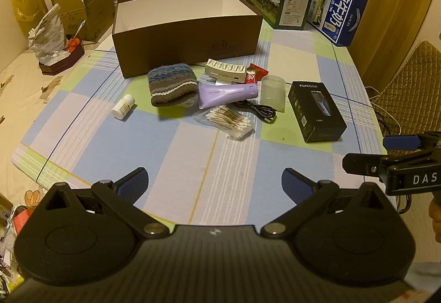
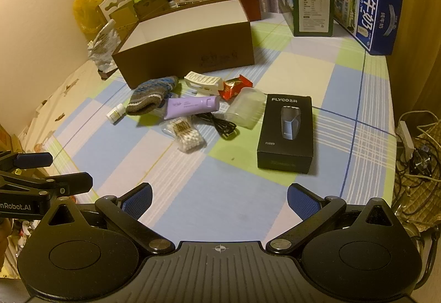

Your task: Organize objects

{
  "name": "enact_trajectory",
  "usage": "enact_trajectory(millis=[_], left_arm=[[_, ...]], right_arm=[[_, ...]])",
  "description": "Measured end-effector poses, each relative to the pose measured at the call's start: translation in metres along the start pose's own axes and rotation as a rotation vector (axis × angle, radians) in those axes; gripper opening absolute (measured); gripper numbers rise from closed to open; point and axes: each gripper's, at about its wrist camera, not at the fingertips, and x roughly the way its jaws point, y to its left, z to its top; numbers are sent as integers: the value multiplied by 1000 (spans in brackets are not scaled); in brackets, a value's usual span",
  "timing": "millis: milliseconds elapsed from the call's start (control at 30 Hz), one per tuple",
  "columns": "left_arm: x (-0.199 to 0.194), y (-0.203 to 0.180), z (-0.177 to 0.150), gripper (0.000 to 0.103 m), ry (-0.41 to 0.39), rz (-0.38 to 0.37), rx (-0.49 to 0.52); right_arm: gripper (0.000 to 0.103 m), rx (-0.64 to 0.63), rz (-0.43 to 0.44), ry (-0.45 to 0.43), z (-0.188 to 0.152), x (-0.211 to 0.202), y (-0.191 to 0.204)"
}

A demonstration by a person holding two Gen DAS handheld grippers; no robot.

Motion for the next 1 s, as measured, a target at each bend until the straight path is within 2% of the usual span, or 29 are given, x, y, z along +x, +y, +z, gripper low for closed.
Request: enact_trajectory(millis=[567, 1000], left_arm=[[2, 4, 3, 102, 4, 1, 2], [12, 5, 17, 102, 19, 2, 10]], right_arm=[[101, -3, -1, 10, 7, 5, 6], [101, 5, 4, 19, 15, 13, 0]])
